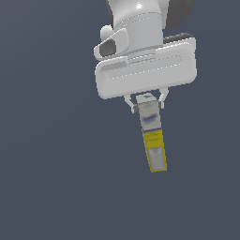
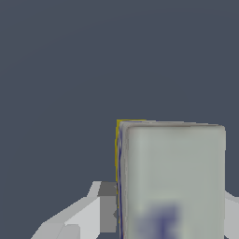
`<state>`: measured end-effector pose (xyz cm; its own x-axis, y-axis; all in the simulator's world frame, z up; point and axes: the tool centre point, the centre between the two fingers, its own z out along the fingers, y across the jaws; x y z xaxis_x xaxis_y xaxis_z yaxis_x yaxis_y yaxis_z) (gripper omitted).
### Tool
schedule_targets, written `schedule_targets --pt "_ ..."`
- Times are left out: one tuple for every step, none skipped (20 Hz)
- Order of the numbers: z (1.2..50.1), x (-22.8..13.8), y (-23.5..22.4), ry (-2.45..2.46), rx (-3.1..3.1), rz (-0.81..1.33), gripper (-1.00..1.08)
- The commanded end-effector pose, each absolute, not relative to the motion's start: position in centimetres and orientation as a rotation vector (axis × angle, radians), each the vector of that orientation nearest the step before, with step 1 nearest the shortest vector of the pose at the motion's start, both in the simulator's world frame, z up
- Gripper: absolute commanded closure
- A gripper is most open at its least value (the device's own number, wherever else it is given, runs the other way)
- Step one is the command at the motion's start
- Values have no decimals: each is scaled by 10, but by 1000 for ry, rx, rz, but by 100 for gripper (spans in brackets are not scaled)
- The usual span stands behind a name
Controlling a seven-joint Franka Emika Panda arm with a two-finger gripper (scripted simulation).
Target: Pick up the object and move it to a goal position.
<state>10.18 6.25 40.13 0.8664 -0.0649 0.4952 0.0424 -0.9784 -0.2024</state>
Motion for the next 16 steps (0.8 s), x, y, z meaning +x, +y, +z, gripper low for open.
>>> schedule_targets --pt "417 103 64 -16 -2808 -802 108" --pt "422 103 65 -26 -2799 -814 108" --pt "427 103 65 -35 -2792 -825 108" --pt "431 103 65 -43 -2786 -834 108" --pt "434 103 66 -50 -2780 -842 108" --pt "437 103 66 -55 -2775 -849 108" --pt "440 103 66 -60 -2771 -854 108" --pt "441 103 66 -64 -2768 -859 108" --pt "443 103 66 -66 -2765 -862 108" --pt "444 103 66 -68 -2764 -864 108" --pt "444 102 66 -69 -2763 -864 108" --pt "444 102 66 -69 -2763 -864 108" --pt "443 102 66 -68 -2763 -862 108" --pt "442 102 66 -66 -2765 -860 108" --pt "442 102 66 -64 -2766 -858 108" --pt "441 102 66 -63 -2767 -857 108"
